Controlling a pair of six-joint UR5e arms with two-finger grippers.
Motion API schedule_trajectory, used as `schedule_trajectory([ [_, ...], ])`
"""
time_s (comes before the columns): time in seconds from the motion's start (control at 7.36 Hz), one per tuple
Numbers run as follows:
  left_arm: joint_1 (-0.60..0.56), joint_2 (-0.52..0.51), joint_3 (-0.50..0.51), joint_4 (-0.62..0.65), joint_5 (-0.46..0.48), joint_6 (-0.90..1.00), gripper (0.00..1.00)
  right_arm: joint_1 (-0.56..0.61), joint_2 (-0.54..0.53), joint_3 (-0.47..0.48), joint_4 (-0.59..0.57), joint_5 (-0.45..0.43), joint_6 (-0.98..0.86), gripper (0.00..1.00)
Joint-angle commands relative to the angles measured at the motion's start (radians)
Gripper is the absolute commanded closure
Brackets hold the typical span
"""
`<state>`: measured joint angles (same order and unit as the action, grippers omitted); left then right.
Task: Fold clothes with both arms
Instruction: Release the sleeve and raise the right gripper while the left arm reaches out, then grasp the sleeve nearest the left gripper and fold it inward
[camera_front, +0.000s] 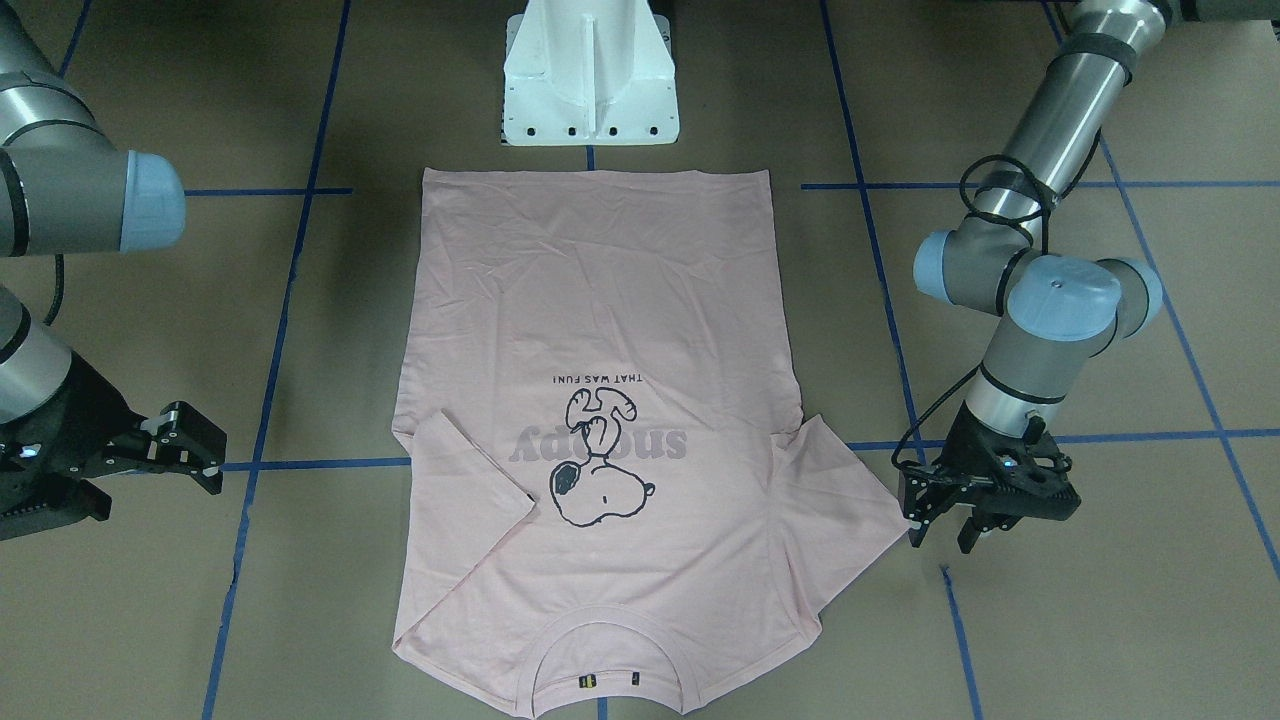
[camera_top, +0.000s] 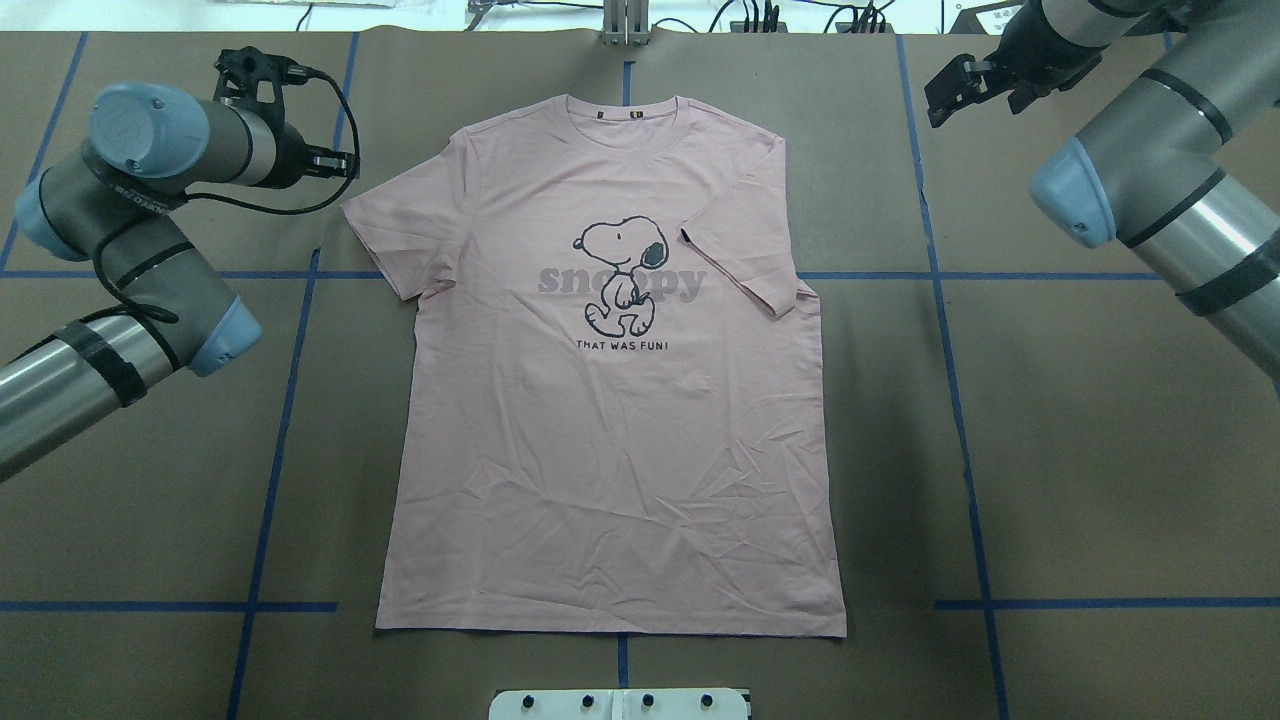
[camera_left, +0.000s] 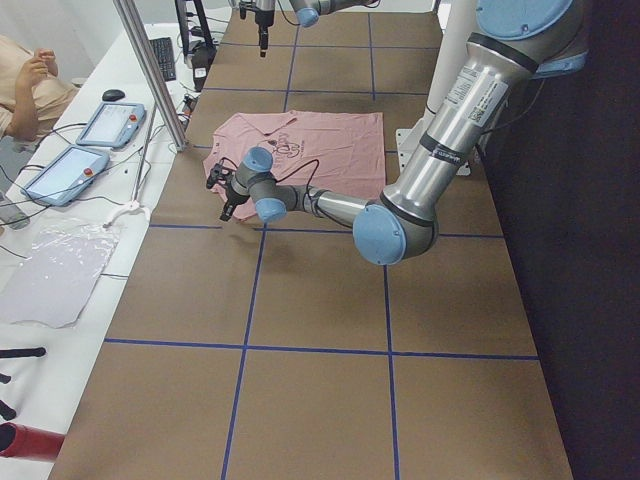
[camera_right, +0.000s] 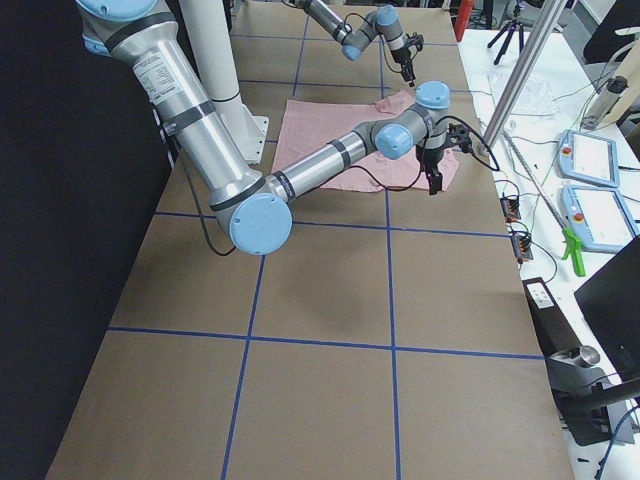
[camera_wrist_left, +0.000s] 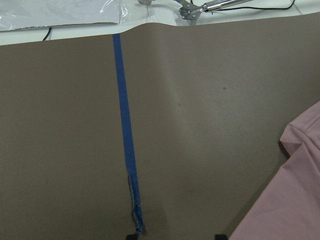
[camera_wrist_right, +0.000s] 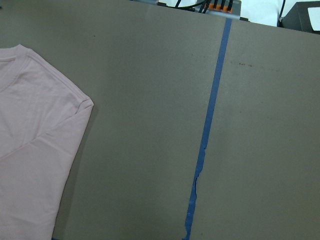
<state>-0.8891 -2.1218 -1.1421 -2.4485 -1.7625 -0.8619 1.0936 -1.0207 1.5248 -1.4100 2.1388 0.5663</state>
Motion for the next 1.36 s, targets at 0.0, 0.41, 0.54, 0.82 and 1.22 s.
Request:
schedule_trajectory([
  [0.0, 0.015, -0.006, 0.009, -0.001, 0.009, -0.003, 0.45, 0.000, -0.002, 0.000, 0.000, -0.002, 0.000, 0.00],
  [0.41, 0.030, 0.008, 0.004, -0.003, 0.009, -0.003, 0.50, 0.000, -0.004, 0.000, 0.000, -0.004, 0.000, 0.00],
  [0.54, 0.032, 0.009, 0.004, -0.003, 0.009, -0.005, 0.50, 0.000, -0.004, 0.000, 0.000, -0.004, 0.000, 0.00],
  [0.82, 0.047, 0.010, 0.004, -0.004, 0.009, -0.005, 0.57, 0.000, -0.002, 0.000, 0.000, -0.005, 0.000, 0.00],
  [1.22, 0.055, 0.029, 0.004, -0.038, 0.009, 0.004, 1.00, 0.000, -0.002, 0.000, 0.000, -0.005, 0.000, 0.00],
])
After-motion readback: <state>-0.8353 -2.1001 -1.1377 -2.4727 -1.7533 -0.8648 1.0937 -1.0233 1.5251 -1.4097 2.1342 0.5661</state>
